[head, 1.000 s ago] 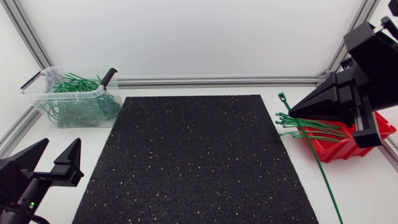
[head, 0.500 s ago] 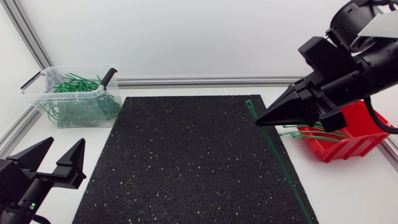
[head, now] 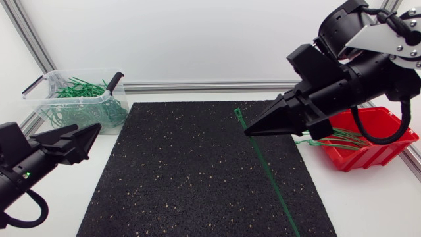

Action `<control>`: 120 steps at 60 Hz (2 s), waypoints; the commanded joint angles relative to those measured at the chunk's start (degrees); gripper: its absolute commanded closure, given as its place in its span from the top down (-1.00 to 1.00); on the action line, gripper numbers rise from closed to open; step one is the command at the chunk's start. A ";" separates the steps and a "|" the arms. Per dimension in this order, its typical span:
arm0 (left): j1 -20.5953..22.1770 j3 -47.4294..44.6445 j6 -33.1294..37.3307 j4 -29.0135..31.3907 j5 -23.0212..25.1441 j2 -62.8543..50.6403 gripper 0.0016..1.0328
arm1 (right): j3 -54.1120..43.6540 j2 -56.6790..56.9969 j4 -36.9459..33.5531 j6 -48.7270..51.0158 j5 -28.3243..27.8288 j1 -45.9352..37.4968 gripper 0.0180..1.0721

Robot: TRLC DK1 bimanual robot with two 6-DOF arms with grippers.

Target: Take a green cable tie from the red box, thread the tail through the head to close it, then place it in the transparent bin on the left.

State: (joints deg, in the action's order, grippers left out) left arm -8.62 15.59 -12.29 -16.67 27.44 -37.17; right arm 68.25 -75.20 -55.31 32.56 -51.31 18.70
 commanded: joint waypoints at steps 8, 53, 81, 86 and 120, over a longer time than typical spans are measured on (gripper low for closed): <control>1.06 7.08 -4.14 -1.00 8.86 -7.74 0.93 | -3.12 -3.02 5.56 -3.99 -2.13 0.99 -0.89; 23.39 22.46 -10.12 -1.79 26.00 -26.55 0.92 | -4.79 -11.90 17.25 -9.97 -13.82 3.27 -0.89; 34.81 28.35 -16.27 -6.89 26.08 -33.23 0.91 | -5.23 -11.20 21.65 -14.63 -18.65 2.66 -0.89; 35.69 29.05 -16.80 -7.24 26.08 -34.73 0.89 | -5.67 -10.93 23.40 -16.30 -19.27 2.13 -0.89; 36.84 28.88 -21.02 -11.28 26.00 -37.19 0.12 | -7.78 -9.97 30.61 -23.33 -21.29 0.81 -0.89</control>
State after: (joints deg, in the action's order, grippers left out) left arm 27.83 43.13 -31.77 -26.70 52.69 -73.32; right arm 61.76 -85.78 -25.21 10.44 -72.05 19.75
